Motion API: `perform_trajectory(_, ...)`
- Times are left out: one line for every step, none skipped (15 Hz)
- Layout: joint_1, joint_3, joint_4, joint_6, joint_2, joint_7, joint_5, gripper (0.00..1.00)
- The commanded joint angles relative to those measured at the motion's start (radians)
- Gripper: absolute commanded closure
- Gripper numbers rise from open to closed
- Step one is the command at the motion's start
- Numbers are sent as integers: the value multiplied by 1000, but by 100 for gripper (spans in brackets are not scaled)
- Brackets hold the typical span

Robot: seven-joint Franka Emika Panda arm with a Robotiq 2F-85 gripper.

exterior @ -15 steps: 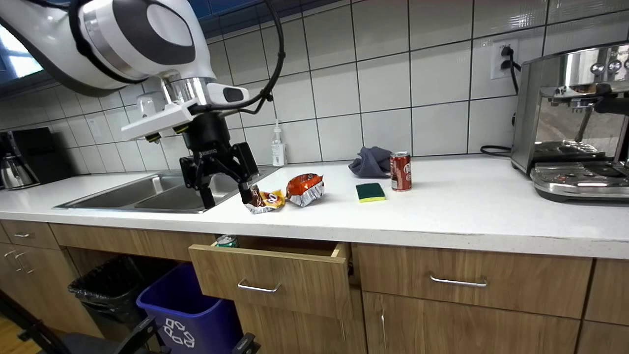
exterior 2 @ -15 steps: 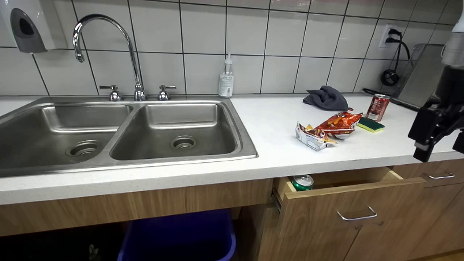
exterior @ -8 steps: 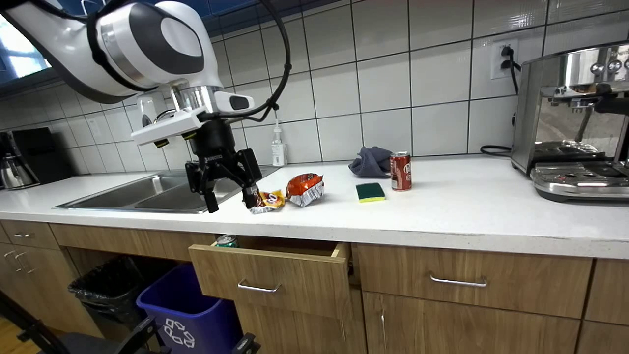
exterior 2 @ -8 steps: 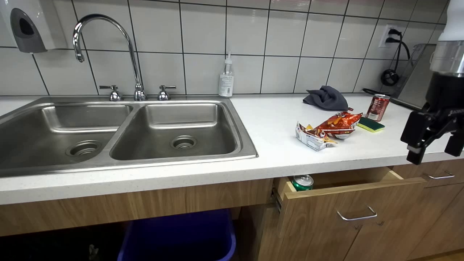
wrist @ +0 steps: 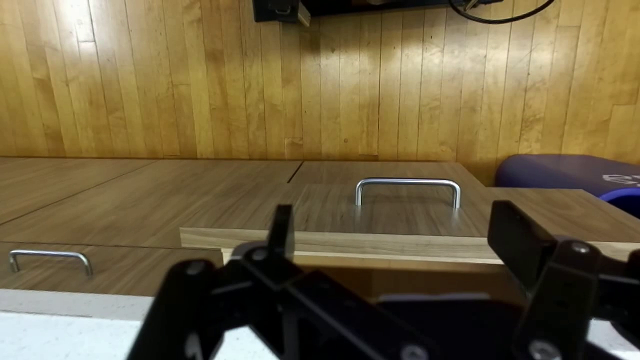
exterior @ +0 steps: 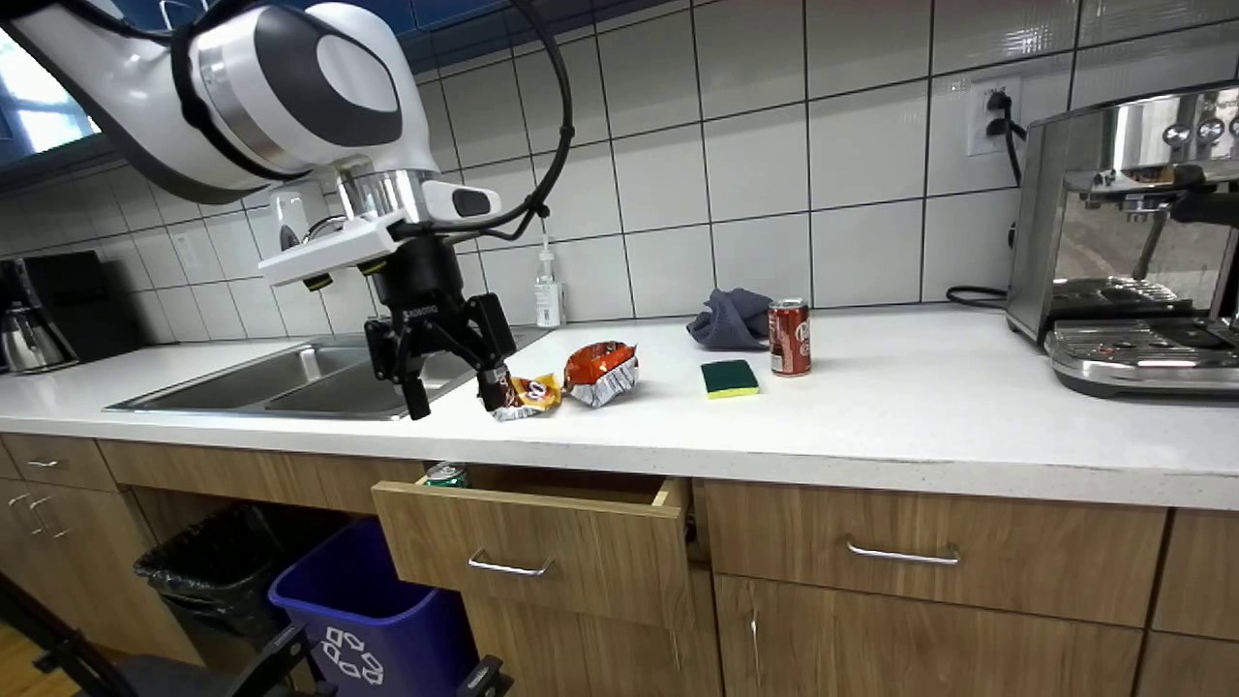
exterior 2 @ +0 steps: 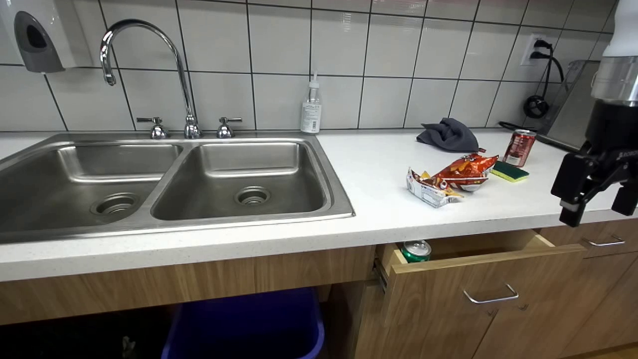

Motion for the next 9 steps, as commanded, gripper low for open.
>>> perform_trajectory(6,-1,-5,15,5,-4,8,0)
perform_trajectory(5,0,-6,25,10,5,8,0)
perform_trajectory(3,2,-5,37,18,12,5,0)
perform_trajectory(-1,5,-3,52,28,26,-5,0)
perform_trajectory(-1,5,4,65,45,22,-6,0)
perform_trajectory(-2,5,9,82,59,23,-10,0)
perform_trajectory(-4,7,14,106,80,26,-17,0)
perform_trajectory(-5,8,17,129,98,31,-23,0)
perform_trajectory(-5,8,24,149,120,31,-25,0)
